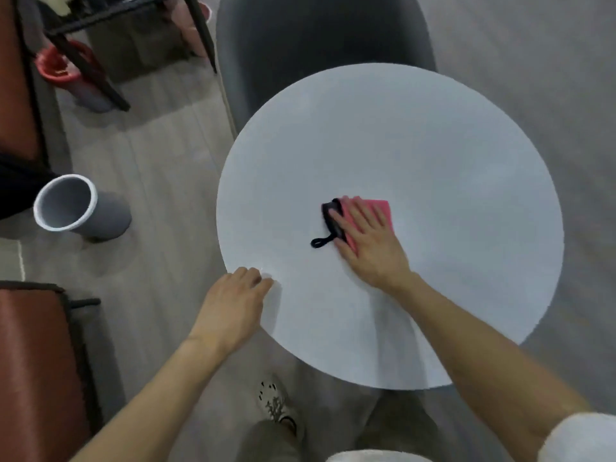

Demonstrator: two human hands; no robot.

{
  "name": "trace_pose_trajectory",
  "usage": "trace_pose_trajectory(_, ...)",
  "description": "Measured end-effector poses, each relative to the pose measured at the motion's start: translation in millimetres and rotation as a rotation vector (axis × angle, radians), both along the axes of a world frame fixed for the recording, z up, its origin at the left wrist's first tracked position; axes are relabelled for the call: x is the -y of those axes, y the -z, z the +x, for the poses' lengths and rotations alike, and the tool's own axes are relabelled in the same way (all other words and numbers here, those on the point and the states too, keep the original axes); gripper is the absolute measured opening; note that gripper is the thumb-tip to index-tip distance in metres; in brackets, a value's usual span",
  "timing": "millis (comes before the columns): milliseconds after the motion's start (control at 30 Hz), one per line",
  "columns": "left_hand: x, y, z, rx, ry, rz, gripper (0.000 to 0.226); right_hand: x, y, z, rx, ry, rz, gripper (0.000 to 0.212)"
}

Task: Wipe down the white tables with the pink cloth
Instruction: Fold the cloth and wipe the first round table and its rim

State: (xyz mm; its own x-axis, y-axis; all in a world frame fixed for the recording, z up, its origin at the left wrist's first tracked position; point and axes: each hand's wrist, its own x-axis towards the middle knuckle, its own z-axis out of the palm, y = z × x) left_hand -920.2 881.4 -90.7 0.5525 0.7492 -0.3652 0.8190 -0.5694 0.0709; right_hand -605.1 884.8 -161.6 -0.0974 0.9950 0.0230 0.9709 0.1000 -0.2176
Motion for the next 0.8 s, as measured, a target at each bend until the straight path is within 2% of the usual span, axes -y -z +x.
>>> trace_pose_trajectory(100, 5.6, -10.0, -21.2, 0.017, 0.080, -0.034, 0.054, 60.0, -7.0, 56.9, -0.002, 0.545, -0.101, 0.064)
trace_pose_trajectory(200, 14.3, -18.4, -51.5, 0.031, 0.151, -0.038, 0.052, 33.5, -10.6, 11.8, -0.014, 0.916, -0.125, 0.068)
trace_pose_trajectory(267, 9.8, -18.9, -71.7, 0.011, 0.195, -0.026, 0.046, -13.0, -15.1, -49.1, -0.032, 0.854, -0.114, 0.068)
trace_pose_trajectory(367, -7.3, -18.6, -95.7, -0.026, 0.223, 0.026, 0.036, -50.0, -13.3, -142.9, -0.026, 0.444, -0.087, 0.066)
trace_pose_trajectory(467, -34.0, -12.4, -101.4, 0.017, 0.242, 0.081, 0.030, 3.7, -1.9, -178.1, -0.063, 0.235, -0.015, 0.064)
trace_pose_trajectory(533, -57.9, -1.7, -90.3, 0.094, 0.254, 0.103, 0.029, 66.3, 5.9, -160.0, -0.050, 0.209, 0.000, 0.062)
trace_pose_trajectory(600, -77.2, 12.5, -73.9, 0.183, 0.298, 0.110, 0.025, 125.4, 8.1, -117.4, -0.023, 0.347, -0.031, 0.064)
trace_pose_trajectory(667, -93.6, 25.9, -57.1, 0.259, 0.349, 0.121, 0.023, 168.0, 1.6, -67.2, 0.009, 0.577, -0.110, 0.066)
trace_pose_trajectory(800, -131.1, 43.5, -36.6, 0.385, 0.442, 0.141, 0.024, 166.4, -5.9, -11.6, -0.043, 1.065, -0.187, 0.067)
